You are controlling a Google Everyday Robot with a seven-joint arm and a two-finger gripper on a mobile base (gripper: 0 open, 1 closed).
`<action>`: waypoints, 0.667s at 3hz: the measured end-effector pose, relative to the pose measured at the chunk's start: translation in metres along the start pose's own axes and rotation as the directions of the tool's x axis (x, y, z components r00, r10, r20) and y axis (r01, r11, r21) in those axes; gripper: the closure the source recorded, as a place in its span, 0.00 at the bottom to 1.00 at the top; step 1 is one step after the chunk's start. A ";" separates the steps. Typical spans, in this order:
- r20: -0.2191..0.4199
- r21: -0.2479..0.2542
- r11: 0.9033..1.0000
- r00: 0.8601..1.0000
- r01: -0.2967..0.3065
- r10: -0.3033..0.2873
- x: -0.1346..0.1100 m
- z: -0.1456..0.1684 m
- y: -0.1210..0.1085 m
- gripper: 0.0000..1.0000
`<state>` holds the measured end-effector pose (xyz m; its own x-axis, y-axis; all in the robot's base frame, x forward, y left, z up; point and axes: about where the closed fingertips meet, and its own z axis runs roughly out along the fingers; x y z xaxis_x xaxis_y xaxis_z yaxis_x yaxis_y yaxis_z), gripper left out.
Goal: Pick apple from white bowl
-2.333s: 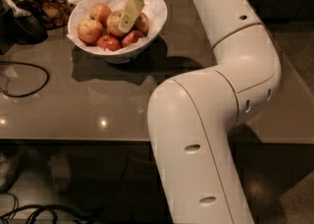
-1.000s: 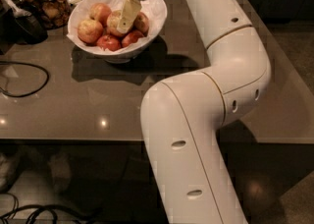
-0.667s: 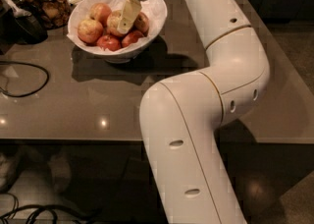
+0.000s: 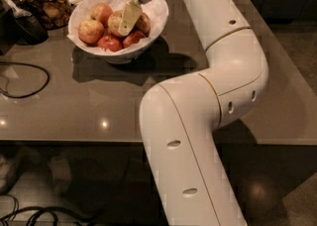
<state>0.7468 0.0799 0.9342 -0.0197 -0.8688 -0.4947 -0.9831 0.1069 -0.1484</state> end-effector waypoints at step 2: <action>-0.003 -0.017 1.000 1.000 0.002 -0.002 0.000 0.010 0.001 0.32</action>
Offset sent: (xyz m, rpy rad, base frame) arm 0.0072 -0.0119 0.0066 -0.0535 0.0801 0.0372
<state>0.7478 0.0847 0.9257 -0.0187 -0.8704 -0.4921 -0.9861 0.0974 -0.1348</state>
